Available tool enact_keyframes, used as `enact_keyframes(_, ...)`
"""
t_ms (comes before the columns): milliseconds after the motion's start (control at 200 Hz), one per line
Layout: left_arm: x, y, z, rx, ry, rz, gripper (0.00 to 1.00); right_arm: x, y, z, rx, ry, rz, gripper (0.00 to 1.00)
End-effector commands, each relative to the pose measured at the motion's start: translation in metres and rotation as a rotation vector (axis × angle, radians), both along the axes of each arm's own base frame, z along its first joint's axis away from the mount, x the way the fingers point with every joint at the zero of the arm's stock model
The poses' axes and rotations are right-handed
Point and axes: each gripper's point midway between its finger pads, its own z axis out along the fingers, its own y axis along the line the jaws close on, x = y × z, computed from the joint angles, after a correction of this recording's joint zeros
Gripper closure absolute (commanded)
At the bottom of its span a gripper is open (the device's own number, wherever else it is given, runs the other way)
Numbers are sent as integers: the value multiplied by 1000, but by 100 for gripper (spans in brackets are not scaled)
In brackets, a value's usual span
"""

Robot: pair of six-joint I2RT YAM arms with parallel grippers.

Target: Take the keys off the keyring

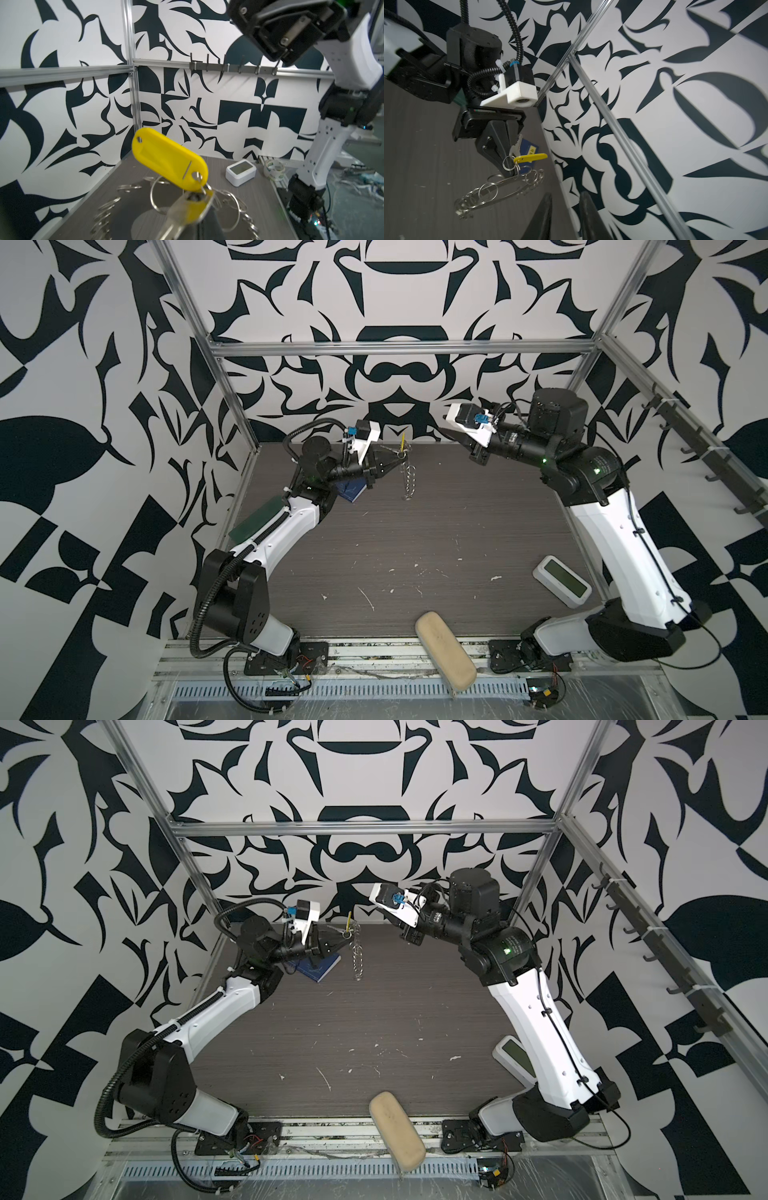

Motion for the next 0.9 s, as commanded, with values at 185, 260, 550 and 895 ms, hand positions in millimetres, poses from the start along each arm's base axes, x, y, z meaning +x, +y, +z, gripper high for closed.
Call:
enact_keyframes(185, -41, 13, 10, -97, -377, -52, 100, -55, 15, -56, -2, 124, 126, 75)
enact_keyframes(260, -47, 14, 4, -103, -431, -67, 100, -61, 16, -70, -32, 135, 139, 76)
enact_keyframes(550, -58, 15, -9, -92, -477, -114, 100, -66, 24, -81, -63, 115, 157, 77)
enact_keyframes(895, -61, 16, -14, -85, -472, -125, 100, -53, 45, -86, -103, 122, 174, 75)
